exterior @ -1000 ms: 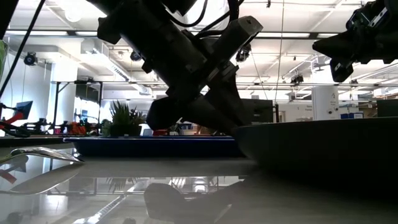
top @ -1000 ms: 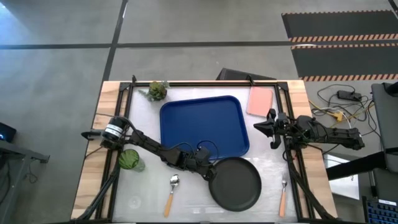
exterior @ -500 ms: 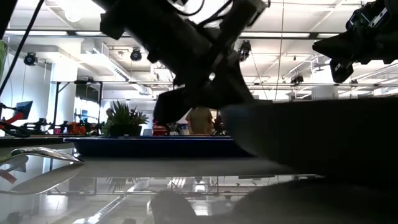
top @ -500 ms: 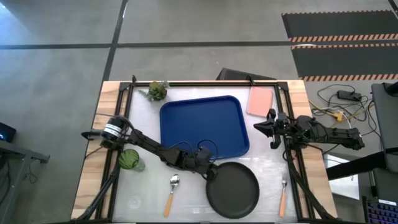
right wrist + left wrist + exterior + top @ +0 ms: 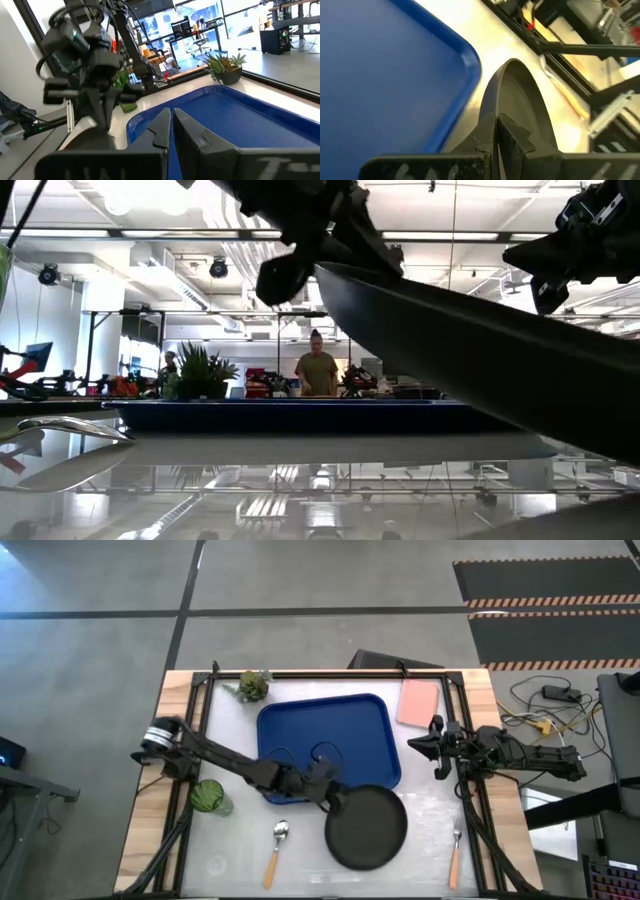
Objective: Pick and place plate/cup/fork/spoon on tray
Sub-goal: Put the black plate on the blue tray, then put the plate on the blue tray
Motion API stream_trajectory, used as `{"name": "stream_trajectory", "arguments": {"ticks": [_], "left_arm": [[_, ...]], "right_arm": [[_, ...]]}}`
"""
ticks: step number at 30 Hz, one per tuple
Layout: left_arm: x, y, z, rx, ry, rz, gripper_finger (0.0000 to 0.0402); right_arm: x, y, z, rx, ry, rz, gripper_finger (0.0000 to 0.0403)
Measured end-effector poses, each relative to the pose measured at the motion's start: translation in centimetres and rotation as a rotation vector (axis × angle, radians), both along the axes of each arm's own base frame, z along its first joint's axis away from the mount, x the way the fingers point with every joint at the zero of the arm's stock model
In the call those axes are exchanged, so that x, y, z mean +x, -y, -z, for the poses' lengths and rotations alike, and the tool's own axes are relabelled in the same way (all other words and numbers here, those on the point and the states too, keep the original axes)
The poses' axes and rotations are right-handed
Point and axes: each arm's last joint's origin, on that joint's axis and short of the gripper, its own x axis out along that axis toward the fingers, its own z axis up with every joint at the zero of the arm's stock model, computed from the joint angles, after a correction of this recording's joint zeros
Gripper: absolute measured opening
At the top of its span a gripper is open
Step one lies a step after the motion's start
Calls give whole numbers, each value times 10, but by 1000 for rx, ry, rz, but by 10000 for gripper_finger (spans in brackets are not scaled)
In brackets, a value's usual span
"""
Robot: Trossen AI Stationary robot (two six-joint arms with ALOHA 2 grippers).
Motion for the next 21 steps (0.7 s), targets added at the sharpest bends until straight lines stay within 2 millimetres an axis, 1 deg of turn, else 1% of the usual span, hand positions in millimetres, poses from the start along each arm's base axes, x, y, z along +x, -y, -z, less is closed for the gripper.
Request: {"name": "stream_trajectory", "arguments": {"ticks": [2,6,9,12,15,16,19,21], "left_arm": [[-6,-7,-12,41,3,-14,0],[-21,-19,-46,104,61,-41,1],[-32,-27,-65,150,99,-53,1],[-42,-33,-80,198,132,-70,1],[-50,-37,-83,220,137,-50,1],[-51,-38,-81,213,130,-37,1],[-53,-38,-65,191,80,-11,1],[-52,-37,-50,158,45,-11,0]], "right_arm": [[0,0,0,0,1,0,9],[0,0,0,0,1,0,9],[0,0,0,0,0,0,9],[0,0,0,0,1,1,9],[0,0,0,0,1,2,9],[0,0,0,0,1,1,9],[0,0,0,0,1,1,9],[0,0,0,0,1,2,9]]}}
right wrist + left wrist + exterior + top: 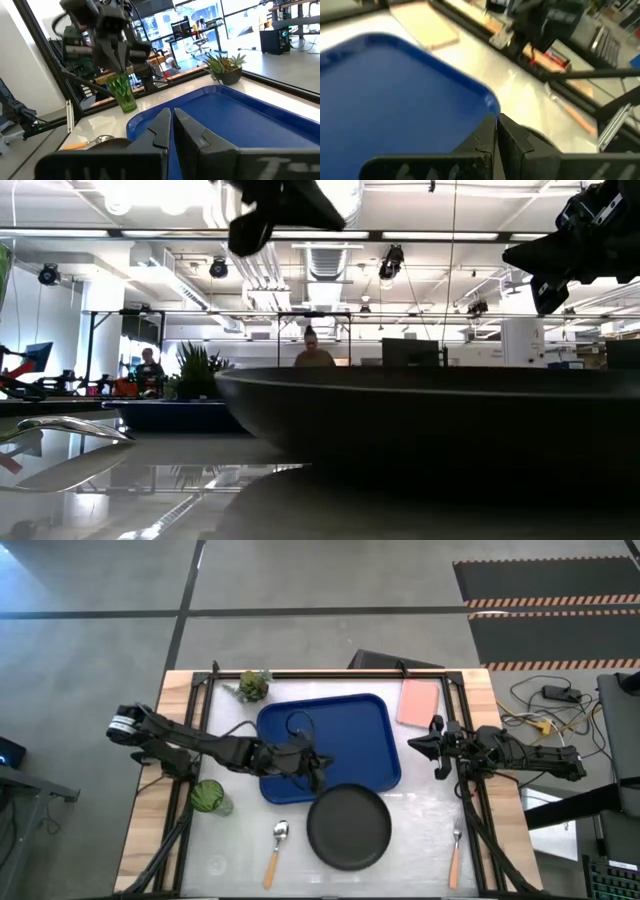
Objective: Pick and place plate/cup/fork/spoon on tray
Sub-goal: Put the plate on the blue tray
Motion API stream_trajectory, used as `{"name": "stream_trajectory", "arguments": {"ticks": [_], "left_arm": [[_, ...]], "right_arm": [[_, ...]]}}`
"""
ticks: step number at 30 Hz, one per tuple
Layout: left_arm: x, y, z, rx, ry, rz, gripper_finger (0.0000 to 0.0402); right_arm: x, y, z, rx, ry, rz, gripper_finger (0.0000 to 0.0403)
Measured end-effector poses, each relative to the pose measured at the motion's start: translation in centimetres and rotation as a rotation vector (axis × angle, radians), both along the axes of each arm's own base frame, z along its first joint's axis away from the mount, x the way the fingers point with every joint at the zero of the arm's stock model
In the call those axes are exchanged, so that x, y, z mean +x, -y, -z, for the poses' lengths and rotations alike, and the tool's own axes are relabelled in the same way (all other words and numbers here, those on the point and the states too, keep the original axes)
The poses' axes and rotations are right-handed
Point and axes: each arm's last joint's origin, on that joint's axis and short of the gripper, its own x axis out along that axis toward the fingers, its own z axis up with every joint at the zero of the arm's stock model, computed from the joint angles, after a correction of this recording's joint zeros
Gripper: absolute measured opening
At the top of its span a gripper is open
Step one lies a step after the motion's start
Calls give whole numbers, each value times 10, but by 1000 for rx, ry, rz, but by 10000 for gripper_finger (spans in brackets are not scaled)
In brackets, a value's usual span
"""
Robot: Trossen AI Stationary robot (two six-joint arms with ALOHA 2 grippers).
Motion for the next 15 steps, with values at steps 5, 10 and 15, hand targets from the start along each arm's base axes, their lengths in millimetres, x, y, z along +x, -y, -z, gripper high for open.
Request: {"name": "stream_trajectory", "arguments": {"ticks": [5,10,15], "left_arm": [[4,5,37,-140,-118,74,0],[12,21,62,-189,-207,192,10],[15,32,72,-336,-265,269,55]], "right_arm": [[0,0,0,0,0,0,9],[0,0,0,0,0,0,9],[0,0,0,0,0,0,9]]}}
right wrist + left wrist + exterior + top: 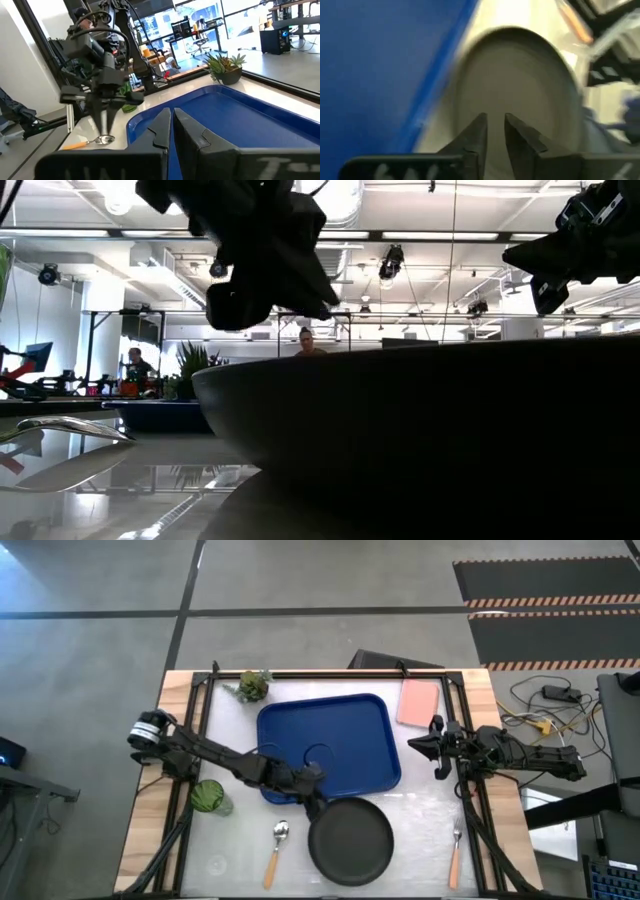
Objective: Pick and place plate/cup/fork/spoon on tray
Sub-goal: Put the plate on the blue tray
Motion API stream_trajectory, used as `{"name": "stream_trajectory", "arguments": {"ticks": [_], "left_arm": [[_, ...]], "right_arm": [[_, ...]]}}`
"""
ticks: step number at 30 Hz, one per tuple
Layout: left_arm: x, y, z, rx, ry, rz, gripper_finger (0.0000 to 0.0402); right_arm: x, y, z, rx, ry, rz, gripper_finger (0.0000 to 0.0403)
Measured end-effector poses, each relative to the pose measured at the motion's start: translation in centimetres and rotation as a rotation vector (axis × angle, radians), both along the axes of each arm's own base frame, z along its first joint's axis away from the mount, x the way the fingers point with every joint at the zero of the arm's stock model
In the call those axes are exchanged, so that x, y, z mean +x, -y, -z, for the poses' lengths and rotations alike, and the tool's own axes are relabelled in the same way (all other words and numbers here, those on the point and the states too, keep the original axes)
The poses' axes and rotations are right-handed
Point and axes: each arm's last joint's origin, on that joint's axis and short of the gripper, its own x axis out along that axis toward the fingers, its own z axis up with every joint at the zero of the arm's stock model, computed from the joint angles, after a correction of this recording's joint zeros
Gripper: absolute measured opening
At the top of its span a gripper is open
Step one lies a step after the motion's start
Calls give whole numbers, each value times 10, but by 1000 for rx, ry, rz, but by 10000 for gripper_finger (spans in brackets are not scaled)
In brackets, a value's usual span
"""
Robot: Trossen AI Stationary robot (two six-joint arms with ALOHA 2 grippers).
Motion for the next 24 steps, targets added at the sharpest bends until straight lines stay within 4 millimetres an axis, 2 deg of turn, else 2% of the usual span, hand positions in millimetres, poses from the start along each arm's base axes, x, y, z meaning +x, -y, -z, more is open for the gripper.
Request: {"name": "stream_trajectory", "arguments": {"ticks": [3,7,14,24], "left_arm": [[-1,12,-4,-133,-27,16,88],[-13,25,2,-242,-186,-48,134],[-19,32,8,-296,-247,-135,207],[-13,32,36,-230,-299,-208,217]], "right_arm": [[0,0,0,0,-2,0,9],[0,0,1,0,-6,0,9],[0,0,2,1,-22,0,9],[0,0,2,1,-22,0,9]]}}
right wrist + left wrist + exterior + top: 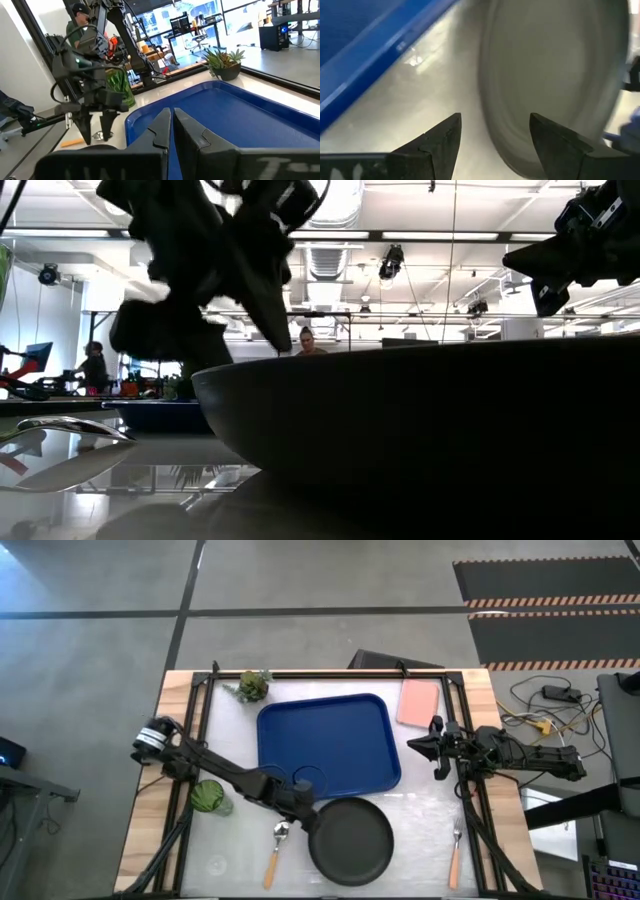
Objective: Pick and place plate/cup/fork/spoon on tray
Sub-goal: Put the plate on the blue tray
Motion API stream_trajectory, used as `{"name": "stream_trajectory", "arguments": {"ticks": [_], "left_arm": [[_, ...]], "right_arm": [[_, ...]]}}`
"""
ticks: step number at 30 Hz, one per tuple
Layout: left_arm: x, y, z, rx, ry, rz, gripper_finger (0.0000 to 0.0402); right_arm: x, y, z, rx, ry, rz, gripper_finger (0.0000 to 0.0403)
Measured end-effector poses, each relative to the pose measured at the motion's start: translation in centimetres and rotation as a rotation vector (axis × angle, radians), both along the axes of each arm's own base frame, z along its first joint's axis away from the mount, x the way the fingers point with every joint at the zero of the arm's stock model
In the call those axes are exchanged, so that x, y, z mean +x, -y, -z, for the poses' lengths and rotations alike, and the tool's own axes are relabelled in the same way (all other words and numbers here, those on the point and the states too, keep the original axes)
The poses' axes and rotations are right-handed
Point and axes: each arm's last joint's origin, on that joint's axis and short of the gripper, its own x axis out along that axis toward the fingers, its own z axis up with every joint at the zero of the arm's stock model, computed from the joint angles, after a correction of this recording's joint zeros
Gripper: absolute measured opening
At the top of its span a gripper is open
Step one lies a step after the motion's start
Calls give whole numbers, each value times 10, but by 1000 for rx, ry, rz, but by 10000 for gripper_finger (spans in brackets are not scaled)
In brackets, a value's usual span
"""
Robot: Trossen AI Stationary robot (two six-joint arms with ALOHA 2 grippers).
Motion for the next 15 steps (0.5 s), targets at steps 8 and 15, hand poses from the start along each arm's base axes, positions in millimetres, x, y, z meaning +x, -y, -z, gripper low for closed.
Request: {"name": "stream_trajectory", "arguments": {"ticks": [8,15], "left_arm": [[7,2,18,28,-3,-14,212],[11,4,26,30,-7,-10,144]], "right_arm": [[0,0,0,0,-1,0,9],[0,0,0,0,-1,0,9]]}}
